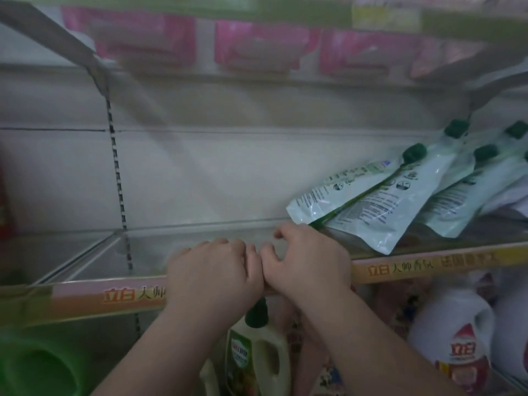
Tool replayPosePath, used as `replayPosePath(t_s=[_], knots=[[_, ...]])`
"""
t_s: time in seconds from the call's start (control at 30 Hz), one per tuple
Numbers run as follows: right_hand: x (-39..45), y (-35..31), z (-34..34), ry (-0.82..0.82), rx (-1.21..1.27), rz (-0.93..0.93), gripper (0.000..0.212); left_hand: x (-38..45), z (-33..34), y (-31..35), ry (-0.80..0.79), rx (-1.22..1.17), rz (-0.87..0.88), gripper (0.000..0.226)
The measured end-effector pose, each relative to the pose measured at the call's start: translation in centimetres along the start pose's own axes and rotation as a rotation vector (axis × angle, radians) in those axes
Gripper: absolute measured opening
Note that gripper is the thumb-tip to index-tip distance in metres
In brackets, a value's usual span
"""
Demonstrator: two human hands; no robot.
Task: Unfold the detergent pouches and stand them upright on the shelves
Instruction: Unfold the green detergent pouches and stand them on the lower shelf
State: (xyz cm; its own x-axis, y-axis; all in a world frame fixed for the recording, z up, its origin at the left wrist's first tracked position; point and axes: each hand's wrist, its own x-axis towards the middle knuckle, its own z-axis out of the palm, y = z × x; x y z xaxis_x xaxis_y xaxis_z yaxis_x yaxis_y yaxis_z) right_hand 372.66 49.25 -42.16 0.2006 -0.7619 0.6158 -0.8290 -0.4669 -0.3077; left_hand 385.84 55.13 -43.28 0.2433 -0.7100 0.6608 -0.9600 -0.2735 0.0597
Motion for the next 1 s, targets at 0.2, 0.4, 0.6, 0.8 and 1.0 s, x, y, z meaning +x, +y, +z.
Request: replayPosePath(t_s=[0.2,0.4,0.6,0.8,1.0], knots=[[1.4,0.5,-1.4,-0.029,0.093,0.101,0.053,3.7,-1.6,1.7,-0.159,0.152,0.089,0.058],[1.9,0.9,-2.4,-0.077,0.189,0.176,0.064,6.3,-1.4,2.5,-0.225,0.009,0.121,0.053],[2.7,1.6,-3.2,-0.007,0.395,0.32,0.068,8.2,-0.3,4.7,-0.194,-0.206,0.221,0.08],[2.6,1.8,-2.8,-0.004,0.376,0.286,0.07,10.8,1.0,5.8,-0.184,-0.139,0.438,0.106],[2.3,1.9,-2.9,-0.03,0.311,0.244,0.073,12.9,3.6,6.6,-0.248,-0.242,0.453,0.109]])
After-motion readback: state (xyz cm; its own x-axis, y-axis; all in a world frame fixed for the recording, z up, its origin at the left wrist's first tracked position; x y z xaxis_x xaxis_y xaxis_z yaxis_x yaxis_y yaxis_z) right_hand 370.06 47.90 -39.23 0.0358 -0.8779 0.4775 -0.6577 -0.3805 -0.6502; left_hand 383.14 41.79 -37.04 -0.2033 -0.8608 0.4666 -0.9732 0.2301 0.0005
